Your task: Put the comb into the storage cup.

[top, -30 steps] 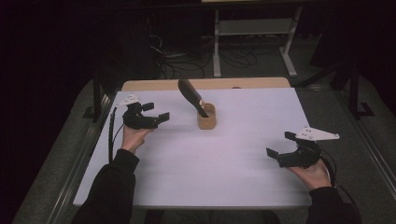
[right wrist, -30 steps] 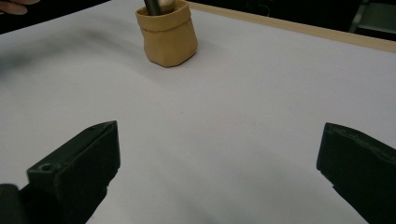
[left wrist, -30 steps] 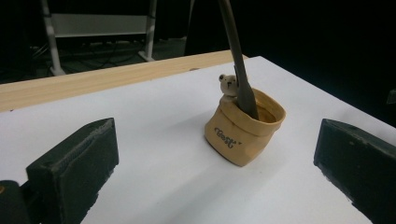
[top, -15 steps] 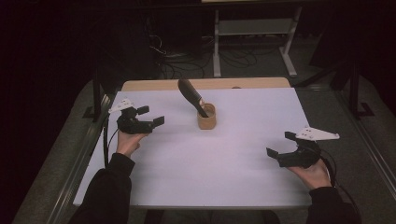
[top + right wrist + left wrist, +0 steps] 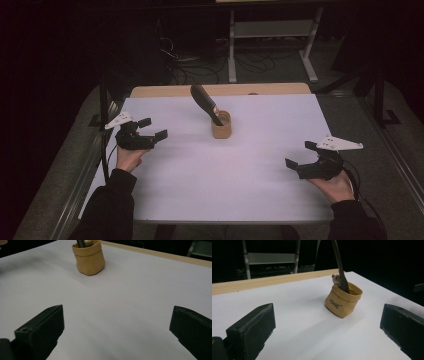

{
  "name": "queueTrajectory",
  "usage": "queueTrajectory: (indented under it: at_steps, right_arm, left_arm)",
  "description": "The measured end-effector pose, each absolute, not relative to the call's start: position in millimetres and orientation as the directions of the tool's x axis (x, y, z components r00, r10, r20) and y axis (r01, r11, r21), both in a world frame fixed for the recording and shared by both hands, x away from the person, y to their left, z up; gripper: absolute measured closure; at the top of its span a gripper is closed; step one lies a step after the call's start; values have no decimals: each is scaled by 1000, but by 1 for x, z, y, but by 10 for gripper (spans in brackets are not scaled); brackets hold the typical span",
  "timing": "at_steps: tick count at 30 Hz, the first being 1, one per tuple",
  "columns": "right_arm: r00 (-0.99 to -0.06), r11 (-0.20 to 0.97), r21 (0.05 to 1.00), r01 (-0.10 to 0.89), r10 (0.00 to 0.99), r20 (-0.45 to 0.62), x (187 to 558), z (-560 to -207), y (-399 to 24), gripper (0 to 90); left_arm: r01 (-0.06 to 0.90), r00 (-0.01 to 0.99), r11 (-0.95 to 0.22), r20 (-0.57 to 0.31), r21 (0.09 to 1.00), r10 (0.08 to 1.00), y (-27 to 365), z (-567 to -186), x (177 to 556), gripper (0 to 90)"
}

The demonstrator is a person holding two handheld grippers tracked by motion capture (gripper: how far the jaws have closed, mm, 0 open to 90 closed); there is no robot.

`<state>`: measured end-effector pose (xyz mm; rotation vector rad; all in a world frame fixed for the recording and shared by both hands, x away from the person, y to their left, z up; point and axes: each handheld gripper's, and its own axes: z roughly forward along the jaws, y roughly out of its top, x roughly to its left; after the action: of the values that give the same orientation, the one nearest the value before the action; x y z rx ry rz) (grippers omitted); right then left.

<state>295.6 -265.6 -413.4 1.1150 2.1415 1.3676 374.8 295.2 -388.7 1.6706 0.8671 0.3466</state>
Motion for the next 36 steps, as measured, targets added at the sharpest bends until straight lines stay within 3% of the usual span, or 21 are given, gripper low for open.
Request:
queueTrajectory:
  at_steps: [17,36]
  right_arm:
    - [-622,221,879,423,776,104,296,-414,-265,0]
    - [-621,220,877,427,776,108,296,-414,-265,0]
  left_arm:
    - [363,654,-38,-225,931,723,320,-406,348,0]
    - [307,603,-60,-145,950,785,345,-425,314,0]
